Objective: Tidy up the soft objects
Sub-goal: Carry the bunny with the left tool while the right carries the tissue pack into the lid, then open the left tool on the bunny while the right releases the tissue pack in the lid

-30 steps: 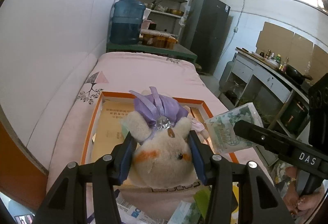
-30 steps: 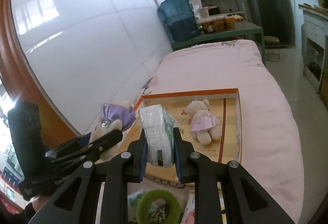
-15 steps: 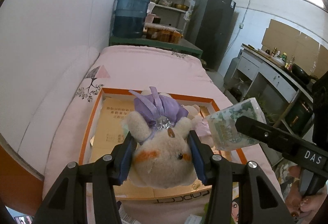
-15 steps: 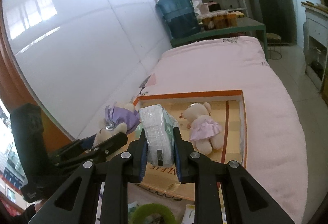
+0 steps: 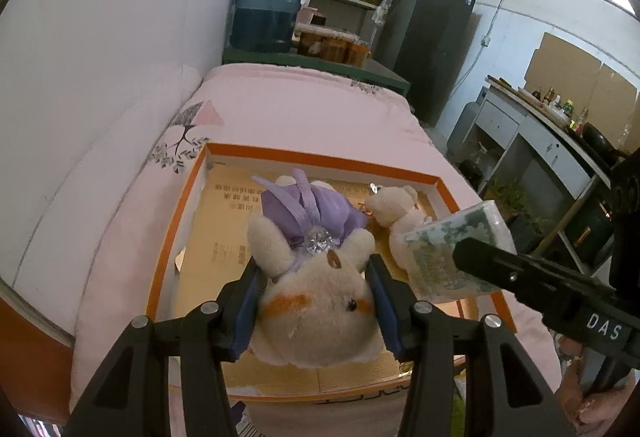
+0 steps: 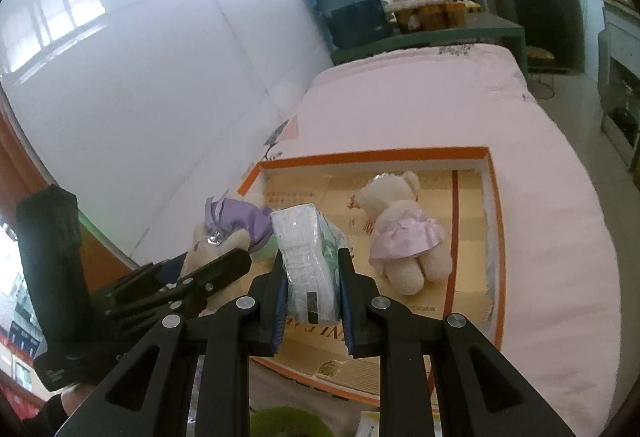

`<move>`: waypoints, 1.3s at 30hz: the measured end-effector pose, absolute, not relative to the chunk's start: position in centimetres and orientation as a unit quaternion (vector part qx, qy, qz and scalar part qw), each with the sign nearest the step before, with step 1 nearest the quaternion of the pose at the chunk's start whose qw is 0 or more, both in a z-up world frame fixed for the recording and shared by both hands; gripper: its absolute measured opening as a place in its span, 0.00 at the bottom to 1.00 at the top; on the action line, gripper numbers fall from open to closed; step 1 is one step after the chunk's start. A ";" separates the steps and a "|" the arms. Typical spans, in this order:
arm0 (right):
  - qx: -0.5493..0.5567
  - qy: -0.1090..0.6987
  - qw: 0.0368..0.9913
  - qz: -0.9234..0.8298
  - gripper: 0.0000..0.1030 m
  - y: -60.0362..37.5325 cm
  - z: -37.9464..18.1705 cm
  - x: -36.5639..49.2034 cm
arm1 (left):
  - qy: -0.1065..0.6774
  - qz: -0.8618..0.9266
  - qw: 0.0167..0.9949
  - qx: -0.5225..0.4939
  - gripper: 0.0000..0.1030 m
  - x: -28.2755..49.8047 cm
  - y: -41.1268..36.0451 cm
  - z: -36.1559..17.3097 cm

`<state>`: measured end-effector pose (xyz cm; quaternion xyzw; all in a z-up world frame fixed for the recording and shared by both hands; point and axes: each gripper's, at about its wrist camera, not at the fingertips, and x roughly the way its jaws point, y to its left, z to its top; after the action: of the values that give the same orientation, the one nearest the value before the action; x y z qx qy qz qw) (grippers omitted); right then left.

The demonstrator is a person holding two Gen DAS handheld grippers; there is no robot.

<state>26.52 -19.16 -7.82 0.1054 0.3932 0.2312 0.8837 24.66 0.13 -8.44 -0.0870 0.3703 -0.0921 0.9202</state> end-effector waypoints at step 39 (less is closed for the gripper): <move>0.070 0.407 0.883 0.220 0.40 -17.6 -10.6 27.2 | 0.420 -0.096 0.899 -0.074 0.61 26.0 0.1 -11.4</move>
<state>27.20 -17.56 -10.62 0.0703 0.4075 0.2204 0.8834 25.99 0.14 -11.42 -0.0745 0.4203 -0.0963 0.8992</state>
